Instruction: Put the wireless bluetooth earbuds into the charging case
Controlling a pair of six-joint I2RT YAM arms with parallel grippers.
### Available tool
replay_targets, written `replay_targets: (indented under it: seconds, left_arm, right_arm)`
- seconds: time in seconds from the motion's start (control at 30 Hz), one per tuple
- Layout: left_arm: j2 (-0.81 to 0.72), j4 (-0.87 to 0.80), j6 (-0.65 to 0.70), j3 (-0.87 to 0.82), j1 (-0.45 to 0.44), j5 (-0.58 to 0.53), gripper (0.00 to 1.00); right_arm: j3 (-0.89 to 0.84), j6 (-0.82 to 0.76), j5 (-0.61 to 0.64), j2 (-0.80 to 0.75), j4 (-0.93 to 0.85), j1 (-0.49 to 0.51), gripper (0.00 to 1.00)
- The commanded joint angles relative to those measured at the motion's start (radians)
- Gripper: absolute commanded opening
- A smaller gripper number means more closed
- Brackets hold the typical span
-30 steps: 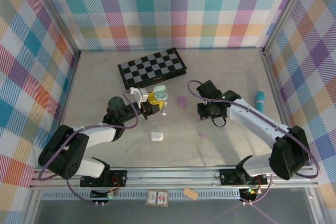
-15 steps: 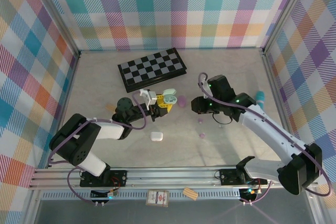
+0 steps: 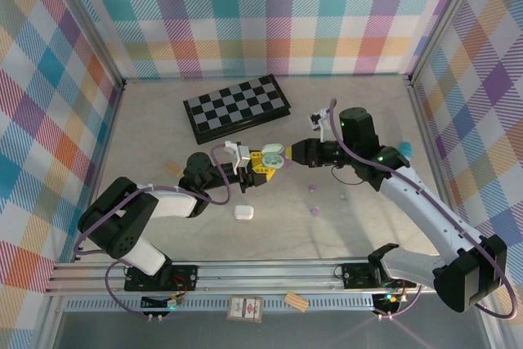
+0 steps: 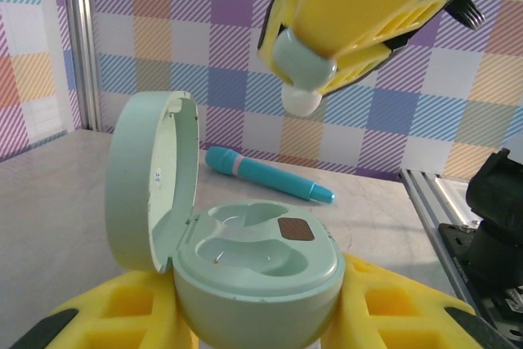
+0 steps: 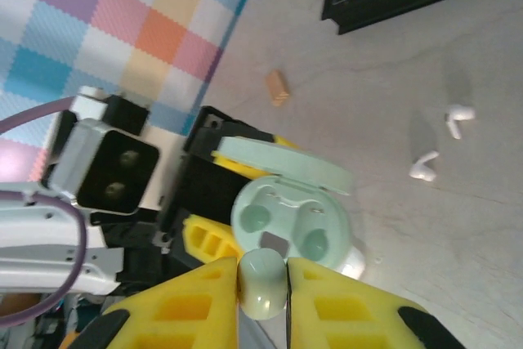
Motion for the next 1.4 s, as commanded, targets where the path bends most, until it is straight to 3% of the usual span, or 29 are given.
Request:
replay_targets:
  seconds: [0.0, 1.37]
  left_arm:
    - [-0.018, 0.06, -0.013, 0.025, -0.015, 0.038, 0.32]
    - [-0.071, 0.058, -0.022, 0.026, -0.032, 0.035, 0.32]
  right_arm:
    - [-0.011, 0.026, -0.094, 0.015, 0.072, -0.005, 0.2]
    - [-0.017, -0.002, -0.076, 0.088, 0.007, -0.005, 0.22]
